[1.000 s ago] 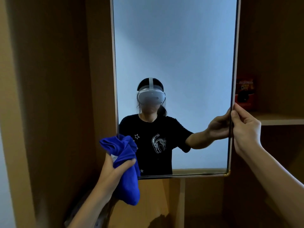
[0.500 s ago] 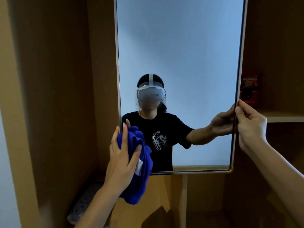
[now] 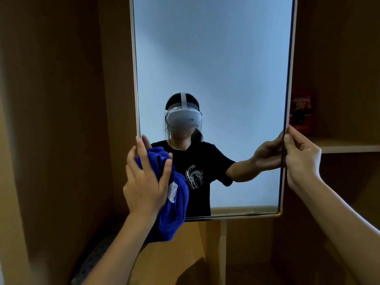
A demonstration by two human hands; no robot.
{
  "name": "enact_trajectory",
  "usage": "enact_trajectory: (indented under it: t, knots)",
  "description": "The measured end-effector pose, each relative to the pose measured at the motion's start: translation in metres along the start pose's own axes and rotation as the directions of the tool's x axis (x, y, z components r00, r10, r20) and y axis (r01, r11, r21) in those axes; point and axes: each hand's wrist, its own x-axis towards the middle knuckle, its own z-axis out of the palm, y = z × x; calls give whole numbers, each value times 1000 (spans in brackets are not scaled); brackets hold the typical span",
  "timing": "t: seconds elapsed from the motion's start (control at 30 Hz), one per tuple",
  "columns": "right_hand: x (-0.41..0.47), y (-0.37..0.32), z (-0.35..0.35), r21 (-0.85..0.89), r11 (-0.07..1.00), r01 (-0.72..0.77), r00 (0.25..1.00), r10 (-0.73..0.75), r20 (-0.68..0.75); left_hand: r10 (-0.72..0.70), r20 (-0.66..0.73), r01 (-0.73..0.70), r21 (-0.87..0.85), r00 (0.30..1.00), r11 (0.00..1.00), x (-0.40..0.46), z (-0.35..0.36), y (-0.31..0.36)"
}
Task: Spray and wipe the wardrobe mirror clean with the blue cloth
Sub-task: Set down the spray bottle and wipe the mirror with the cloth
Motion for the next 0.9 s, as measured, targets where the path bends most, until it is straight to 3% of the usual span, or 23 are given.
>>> enact_trajectory:
  t: [0.43, 0.63, 0.9]
  knots:
    - [-3, -2, 5, 73, 997, -12, 998, 16, -54, 7, -192, -9, -5, 981, 1000, 111, -13, 42]
    - [-5, 0, 7, 71, 997, 11, 998, -7, -57, 75, -190, -60, 79, 979, 995, 87, -3, 45]
    - [-4, 3, 8, 73, 997, 25, 998, -21, -63, 20, -211, -27, -30, 977, 999, 75, 3, 39]
